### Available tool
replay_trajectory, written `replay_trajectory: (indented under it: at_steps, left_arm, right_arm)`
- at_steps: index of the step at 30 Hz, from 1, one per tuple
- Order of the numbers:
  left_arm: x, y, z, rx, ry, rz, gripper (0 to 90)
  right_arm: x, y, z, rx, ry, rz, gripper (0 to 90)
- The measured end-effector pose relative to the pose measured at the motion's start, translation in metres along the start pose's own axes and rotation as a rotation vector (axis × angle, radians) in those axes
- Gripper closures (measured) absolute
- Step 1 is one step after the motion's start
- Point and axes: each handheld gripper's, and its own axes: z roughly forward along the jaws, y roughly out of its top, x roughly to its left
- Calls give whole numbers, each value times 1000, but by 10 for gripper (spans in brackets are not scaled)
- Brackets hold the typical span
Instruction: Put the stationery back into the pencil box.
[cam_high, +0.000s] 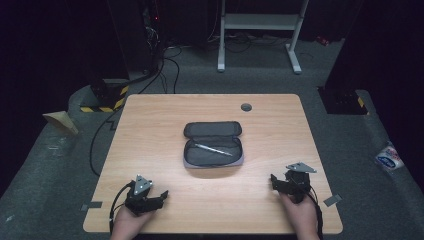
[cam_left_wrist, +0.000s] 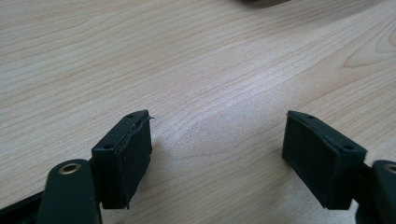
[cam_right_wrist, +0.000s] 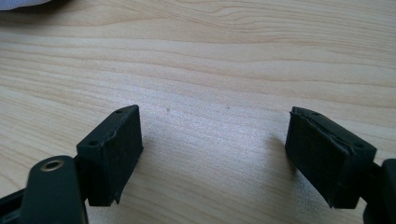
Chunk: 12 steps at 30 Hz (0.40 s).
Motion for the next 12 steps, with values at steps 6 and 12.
replay_trajectory:
  at_steps: [6, 12]
  left_arm:
    - [0, 0, 0, 1, -2, 1, 239]
    - [1, 0, 0, 0, -7, -3, 237]
  right_arm:
    - [0, 0, 0, 0, 0, 0, 186]
    - [1, 0, 0, 1, 0, 6, 185]
